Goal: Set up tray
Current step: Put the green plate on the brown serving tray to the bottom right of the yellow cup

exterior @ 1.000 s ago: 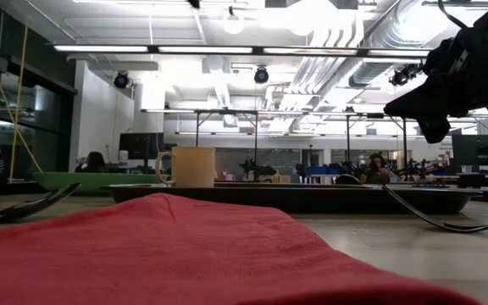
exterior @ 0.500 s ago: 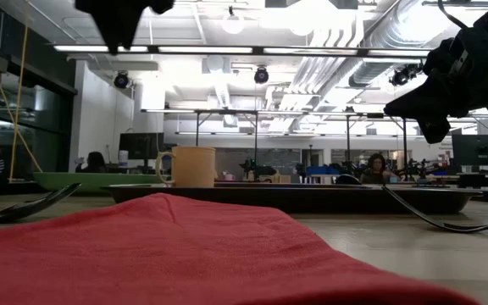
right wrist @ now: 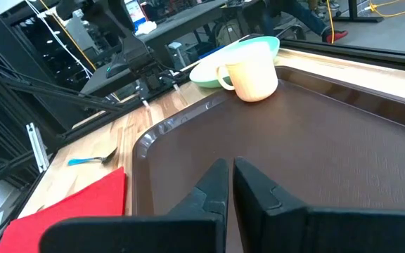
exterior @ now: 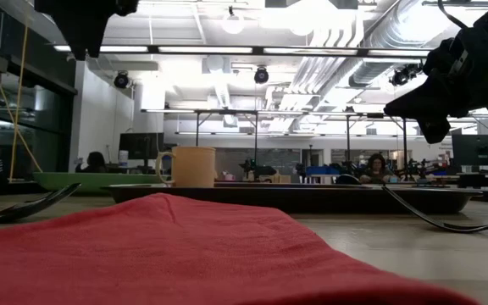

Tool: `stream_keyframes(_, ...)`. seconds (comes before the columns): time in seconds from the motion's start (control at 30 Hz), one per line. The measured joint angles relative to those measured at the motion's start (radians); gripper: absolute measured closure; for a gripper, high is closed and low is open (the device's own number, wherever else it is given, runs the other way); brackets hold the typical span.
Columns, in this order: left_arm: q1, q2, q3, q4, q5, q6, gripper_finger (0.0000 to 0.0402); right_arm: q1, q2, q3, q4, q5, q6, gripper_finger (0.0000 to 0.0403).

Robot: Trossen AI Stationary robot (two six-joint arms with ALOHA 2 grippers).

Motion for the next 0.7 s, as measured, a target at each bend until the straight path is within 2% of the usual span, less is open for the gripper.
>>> stream_keyframes(0.2,0.000,-0.081,-0.094,0.025,-0.034,0.018,0.0195,0.000,0.000,0.000,0.000,0.000,0.000,0.0402)
stream_keyframes(0.5,0.000,-0.231,-0.250,0.150,-0.042,0.027,0.0195,0.000,0.000,0.000,0.000,0.001,0.000,0.0402)
stream_keyframes(0.7,0.000,-0.282,-0.356,0.239,-0.042,0.054,0.0195,0.000,0.000,0.000,0.000,0.001,0.000,0.0402)
